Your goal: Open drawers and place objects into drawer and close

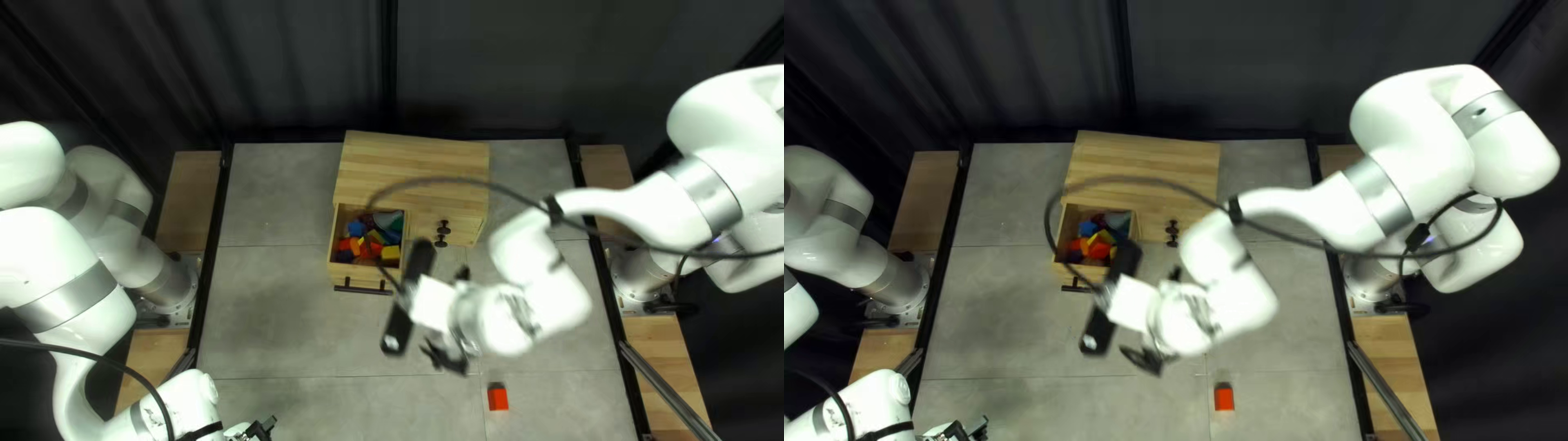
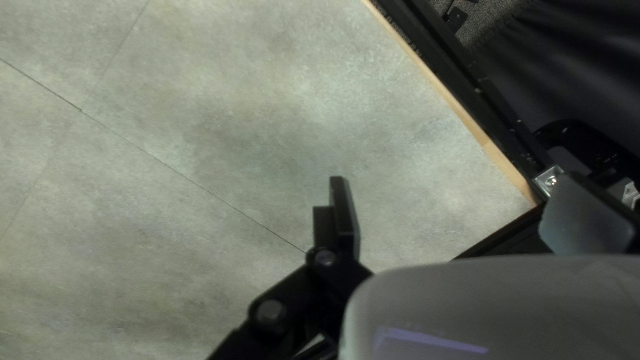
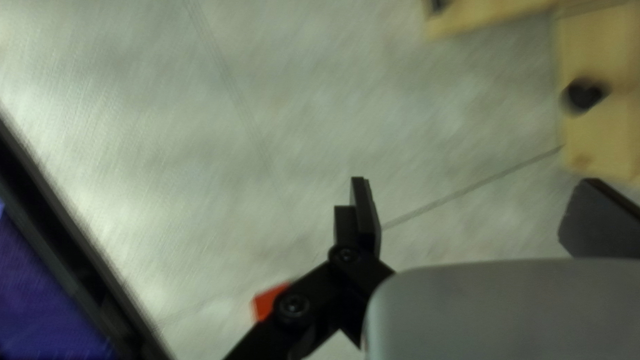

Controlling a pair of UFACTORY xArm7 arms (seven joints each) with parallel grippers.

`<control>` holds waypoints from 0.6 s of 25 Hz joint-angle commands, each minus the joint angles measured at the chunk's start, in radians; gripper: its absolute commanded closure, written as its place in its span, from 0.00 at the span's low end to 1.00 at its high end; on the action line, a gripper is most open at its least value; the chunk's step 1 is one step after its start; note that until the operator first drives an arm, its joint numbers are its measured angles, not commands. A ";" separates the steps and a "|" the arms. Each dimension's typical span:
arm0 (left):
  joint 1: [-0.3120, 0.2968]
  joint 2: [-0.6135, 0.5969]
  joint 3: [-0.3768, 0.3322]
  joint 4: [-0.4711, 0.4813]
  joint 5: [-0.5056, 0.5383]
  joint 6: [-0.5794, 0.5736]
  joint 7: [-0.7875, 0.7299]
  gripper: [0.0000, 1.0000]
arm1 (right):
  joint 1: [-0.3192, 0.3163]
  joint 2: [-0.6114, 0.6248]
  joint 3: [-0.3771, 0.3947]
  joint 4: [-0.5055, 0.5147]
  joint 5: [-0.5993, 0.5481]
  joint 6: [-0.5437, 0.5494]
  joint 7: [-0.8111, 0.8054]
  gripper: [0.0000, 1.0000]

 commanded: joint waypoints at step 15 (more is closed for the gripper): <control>0.000 0.000 0.000 0.000 0.000 0.000 0.000 0.00 | 0.039 0.086 0.088 -0.120 0.044 -0.099 -0.225 0.00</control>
